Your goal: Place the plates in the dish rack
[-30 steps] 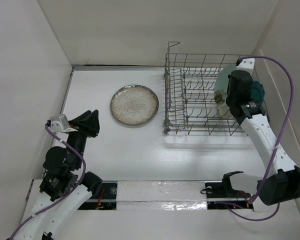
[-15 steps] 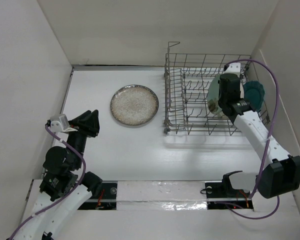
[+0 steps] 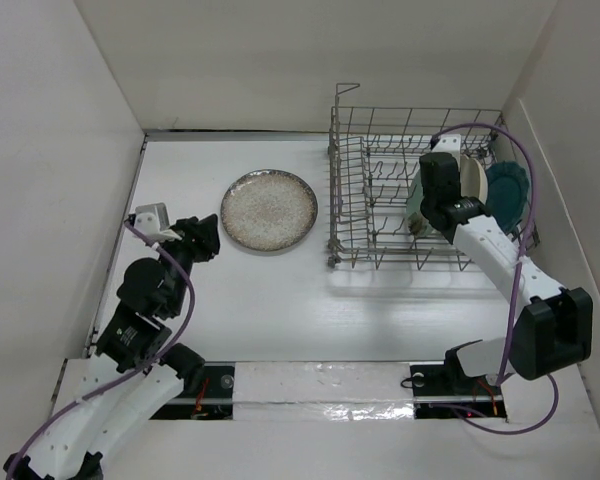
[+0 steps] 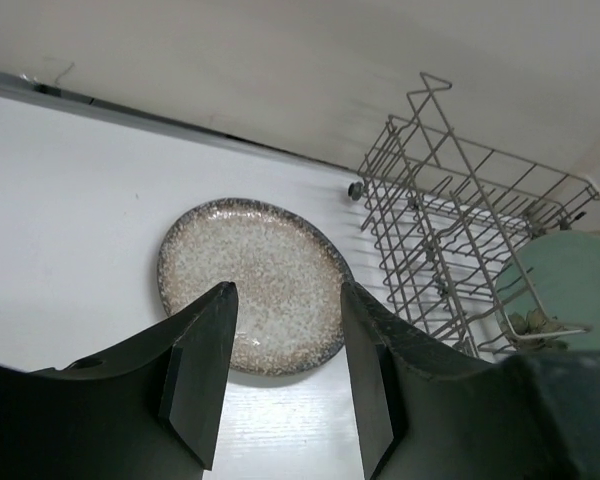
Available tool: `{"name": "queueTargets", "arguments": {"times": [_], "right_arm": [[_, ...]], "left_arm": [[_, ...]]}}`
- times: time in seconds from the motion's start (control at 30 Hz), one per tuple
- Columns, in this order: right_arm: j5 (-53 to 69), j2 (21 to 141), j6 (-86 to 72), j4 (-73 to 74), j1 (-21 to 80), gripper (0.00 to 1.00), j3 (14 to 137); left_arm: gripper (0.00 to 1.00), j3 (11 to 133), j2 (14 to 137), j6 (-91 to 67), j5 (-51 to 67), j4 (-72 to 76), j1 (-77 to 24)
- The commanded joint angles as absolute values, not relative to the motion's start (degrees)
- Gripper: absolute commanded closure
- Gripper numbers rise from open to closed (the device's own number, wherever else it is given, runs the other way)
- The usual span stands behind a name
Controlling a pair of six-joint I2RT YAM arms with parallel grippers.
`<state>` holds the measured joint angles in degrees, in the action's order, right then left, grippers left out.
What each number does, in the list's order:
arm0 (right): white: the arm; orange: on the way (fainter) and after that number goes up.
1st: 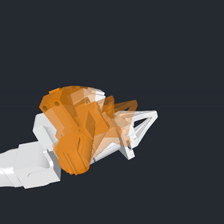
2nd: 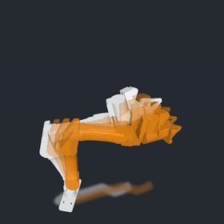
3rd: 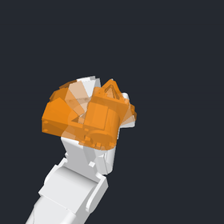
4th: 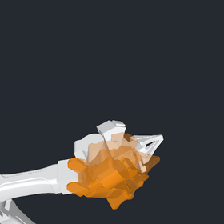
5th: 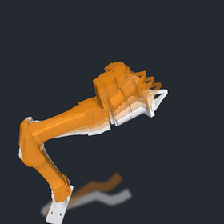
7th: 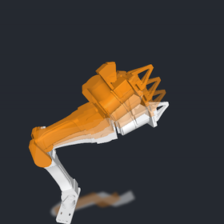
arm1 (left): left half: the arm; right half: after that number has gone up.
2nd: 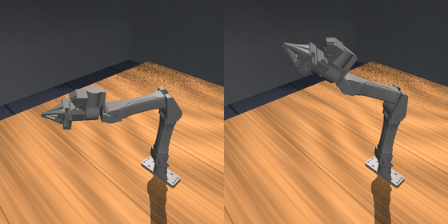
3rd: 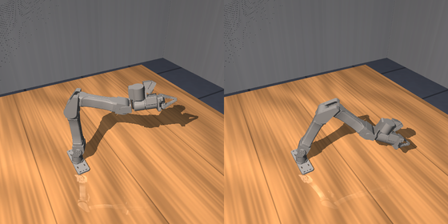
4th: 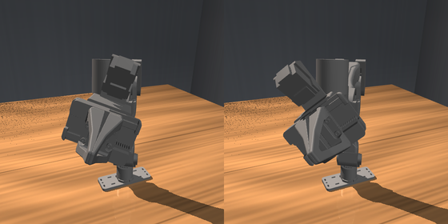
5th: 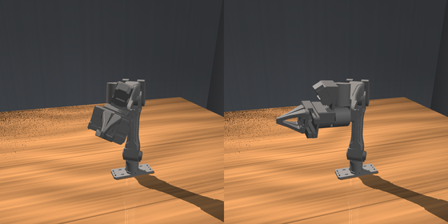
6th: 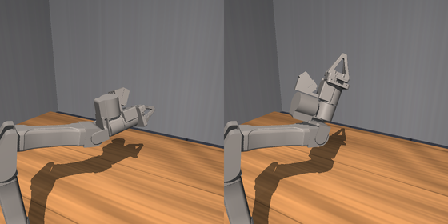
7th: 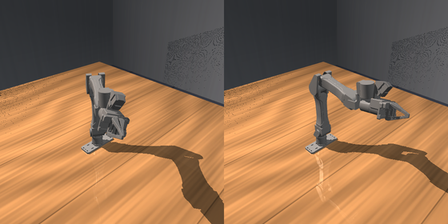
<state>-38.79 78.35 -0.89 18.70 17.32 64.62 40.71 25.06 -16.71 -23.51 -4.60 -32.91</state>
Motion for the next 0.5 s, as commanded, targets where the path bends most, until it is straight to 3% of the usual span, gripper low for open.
{"name": "queueTargets", "arguments": {"times": [0.0,0.1,0.13,0.23,0.47], "right_arm": [[-37.5,77.3,-3.9,13.5,17.8,0.69,65.0],[-36.4,75.6,-5.8,13.1,17.8,0.53,64.6],[-34.8,74.8,-6.1,12.9,17.8,0.42,64.4],[-31.4,70.9,-7.6,11.7,17.8,0.28,64.0],[-20.2,59.0,-11.7,7.6,17.8,0.25,60.5]], "left_arm": [[0.57,44.6,30.6,-19.1,-22.2,-6.1,-32.9],[0.57,46.5,35.5,-20.6,-20.7,-8.0,-32.9],[0.57,46.9,36.8,-22.0,-20.5,-8.6,-32.9],[0.58,48.2,42.2,-27.0,-20.7,-10.3,-32.9],[0.55,48.3,51.8,-37.3,-18.9,-9.3,-32.9]]}}
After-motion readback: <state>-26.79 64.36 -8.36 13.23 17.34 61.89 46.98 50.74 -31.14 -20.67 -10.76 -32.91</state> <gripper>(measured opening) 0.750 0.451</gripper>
